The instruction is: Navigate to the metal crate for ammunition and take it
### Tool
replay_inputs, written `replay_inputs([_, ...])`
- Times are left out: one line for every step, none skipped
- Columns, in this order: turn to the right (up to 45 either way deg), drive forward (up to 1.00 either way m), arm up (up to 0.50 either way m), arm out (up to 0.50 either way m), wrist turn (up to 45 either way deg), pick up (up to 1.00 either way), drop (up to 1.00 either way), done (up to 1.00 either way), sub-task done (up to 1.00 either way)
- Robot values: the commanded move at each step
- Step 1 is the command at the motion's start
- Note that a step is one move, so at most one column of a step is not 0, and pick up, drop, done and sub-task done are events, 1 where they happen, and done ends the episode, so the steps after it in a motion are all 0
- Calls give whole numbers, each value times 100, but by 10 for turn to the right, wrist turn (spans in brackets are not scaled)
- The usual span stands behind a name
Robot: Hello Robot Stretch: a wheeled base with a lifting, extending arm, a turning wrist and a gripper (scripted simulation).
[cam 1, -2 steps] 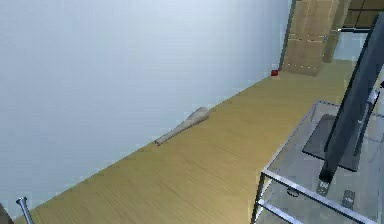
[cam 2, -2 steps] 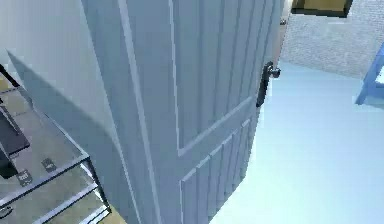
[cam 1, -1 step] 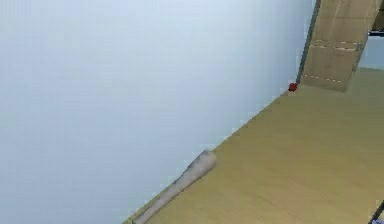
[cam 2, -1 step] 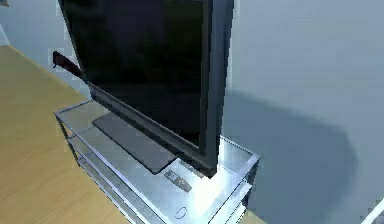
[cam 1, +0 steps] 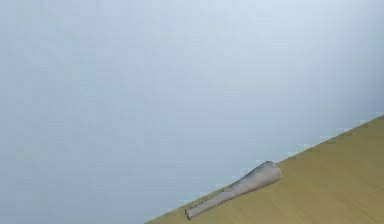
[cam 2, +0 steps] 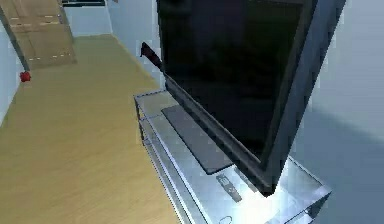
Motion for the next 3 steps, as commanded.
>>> replay_inputs([0, 5, 0, 0, 0, 0, 0, 0, 0])
replay_inputs([450, 0, 0, 0, 0, 0, 0, 0, 0])
replay_inputs([150, 0, 0, 0, 0, 0, 0, 0, 0])
